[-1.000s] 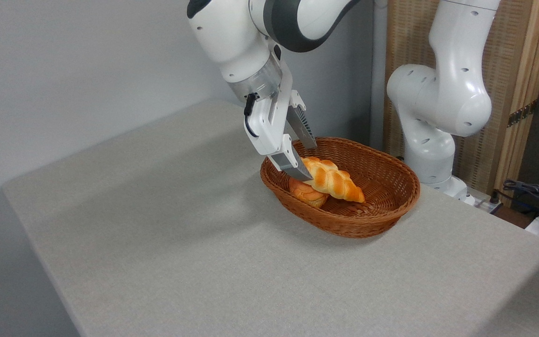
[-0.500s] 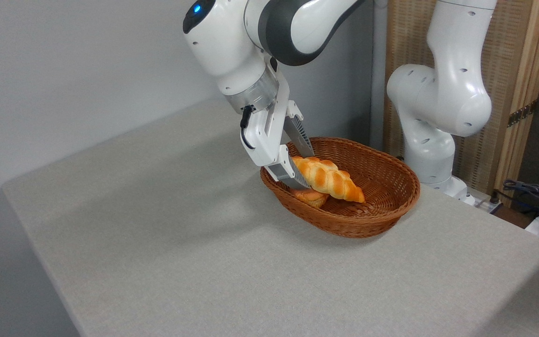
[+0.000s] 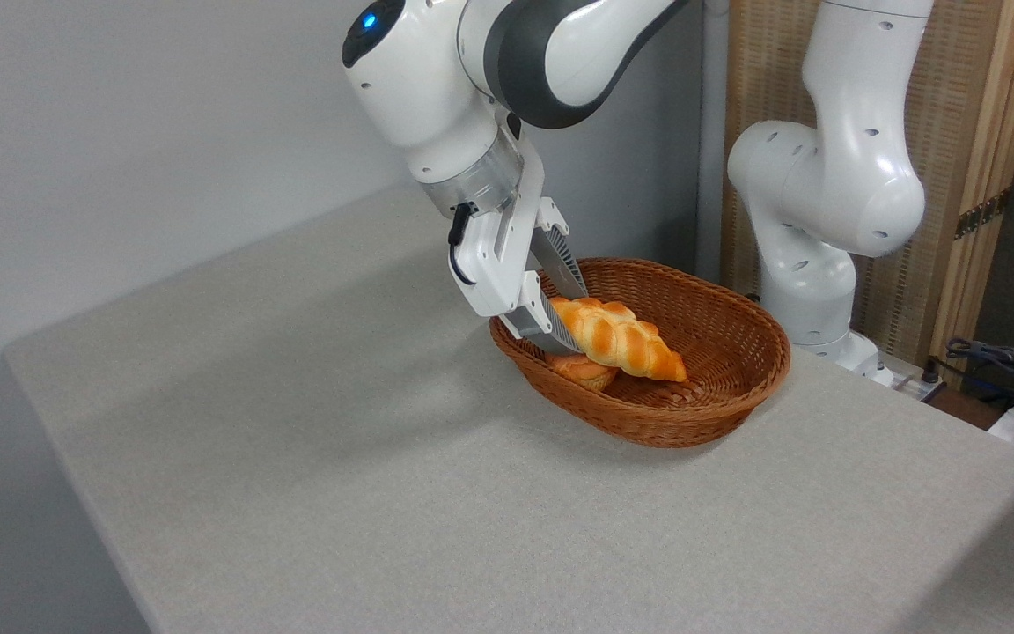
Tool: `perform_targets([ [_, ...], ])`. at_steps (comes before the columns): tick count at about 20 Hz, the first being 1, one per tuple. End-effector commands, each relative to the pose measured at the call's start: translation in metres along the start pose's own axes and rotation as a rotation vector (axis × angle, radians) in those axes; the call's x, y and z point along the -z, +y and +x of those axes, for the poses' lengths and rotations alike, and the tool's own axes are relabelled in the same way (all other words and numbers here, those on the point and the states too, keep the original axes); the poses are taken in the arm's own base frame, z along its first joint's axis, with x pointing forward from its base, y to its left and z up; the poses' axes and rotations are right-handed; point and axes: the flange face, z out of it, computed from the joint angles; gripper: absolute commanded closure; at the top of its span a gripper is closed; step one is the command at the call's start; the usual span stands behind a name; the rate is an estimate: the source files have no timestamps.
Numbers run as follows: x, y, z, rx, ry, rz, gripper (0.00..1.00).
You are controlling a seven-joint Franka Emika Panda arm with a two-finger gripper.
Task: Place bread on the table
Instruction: 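Close the gripper on the end of the twisted roll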
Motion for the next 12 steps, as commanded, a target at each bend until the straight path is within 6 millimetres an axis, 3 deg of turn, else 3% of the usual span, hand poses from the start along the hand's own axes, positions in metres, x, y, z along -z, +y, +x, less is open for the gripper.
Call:
perform_targets([
  [1, 0.004, 0.001, -0.005, -0.015, -0.011, 0.011, 0.77],
  [4, 0.007, 0.004, -0.007, -0.014, -0.009, 0.014, 0.87],
  [12, 0.016, 0.01, -0.009, -0.011, -0.006, 0.008, 0.96],
])
